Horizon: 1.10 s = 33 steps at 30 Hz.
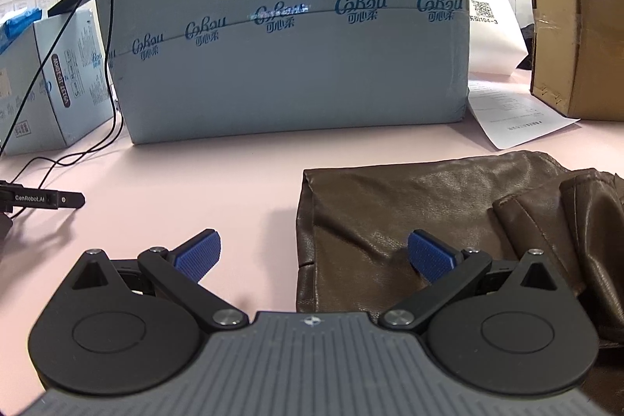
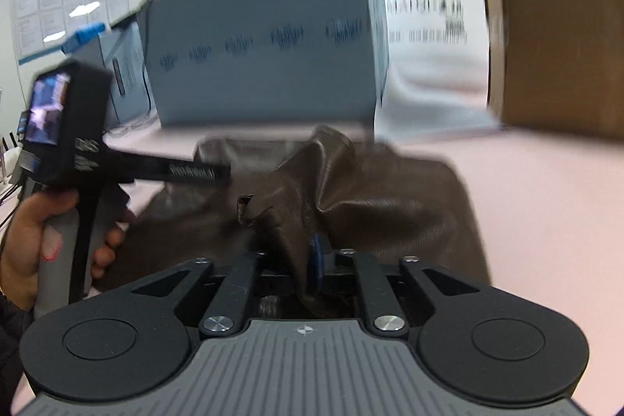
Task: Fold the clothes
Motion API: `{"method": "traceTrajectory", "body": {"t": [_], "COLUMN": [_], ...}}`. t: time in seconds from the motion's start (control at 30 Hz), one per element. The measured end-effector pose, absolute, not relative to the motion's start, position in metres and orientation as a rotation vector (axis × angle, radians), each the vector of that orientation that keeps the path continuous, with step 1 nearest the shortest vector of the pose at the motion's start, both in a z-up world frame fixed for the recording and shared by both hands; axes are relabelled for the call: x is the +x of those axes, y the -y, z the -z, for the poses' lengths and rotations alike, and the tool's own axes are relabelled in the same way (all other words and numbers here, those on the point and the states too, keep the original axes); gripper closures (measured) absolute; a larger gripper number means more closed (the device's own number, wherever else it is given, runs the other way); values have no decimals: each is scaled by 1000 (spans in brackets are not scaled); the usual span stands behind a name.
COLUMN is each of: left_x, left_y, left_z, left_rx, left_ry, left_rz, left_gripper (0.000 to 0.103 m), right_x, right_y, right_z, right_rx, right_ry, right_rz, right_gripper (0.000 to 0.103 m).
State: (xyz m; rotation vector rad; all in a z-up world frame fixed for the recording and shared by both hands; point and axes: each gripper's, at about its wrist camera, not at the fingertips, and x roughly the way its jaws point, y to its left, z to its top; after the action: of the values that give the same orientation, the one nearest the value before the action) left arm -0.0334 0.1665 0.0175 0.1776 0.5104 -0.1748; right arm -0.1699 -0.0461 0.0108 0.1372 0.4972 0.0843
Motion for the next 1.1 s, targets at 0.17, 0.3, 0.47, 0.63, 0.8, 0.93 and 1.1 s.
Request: {"method": "traceTrajectory", "body": {"t": [0.17, 0.3, 0.47, 0.63, 0.8, 0.93, 1.1], "left_x": [-41, -49, -62, -66, -42, -46, -51], "left_y": [-168, -166, -163, -167, -155, -123, -95], "left_z": [-22, -24, -30, -50, -66, -71, -47], "left_rx": [183, 205, 217, 113, -59, 71, 291], "left_ry": [-441, -387, -296, -285, -477, -458, -432], "left_rz": [132, 142, 186, 373, 729, 801, 687], "left_gripper": [0, 0, 0, 0, 0, 1, 4], "right_x": [-181, -213, -215, -184, -178, -178, -178], "right_y": [44, 43, 55, 68, 55, 56, 55], "right_z": [-14, -22, -24, -14, -12, -12, -11], "right_rx": [170, 186, 248, 327, 307, 315, 318], "right_ry": [-438, -270, -226, -430, -507, -504, -503], "right_rz": [-311, -483, -312, -191, -390, -398, -399], "right_gripper": [13, 2, 0, 0, 0, 0, 0]}}
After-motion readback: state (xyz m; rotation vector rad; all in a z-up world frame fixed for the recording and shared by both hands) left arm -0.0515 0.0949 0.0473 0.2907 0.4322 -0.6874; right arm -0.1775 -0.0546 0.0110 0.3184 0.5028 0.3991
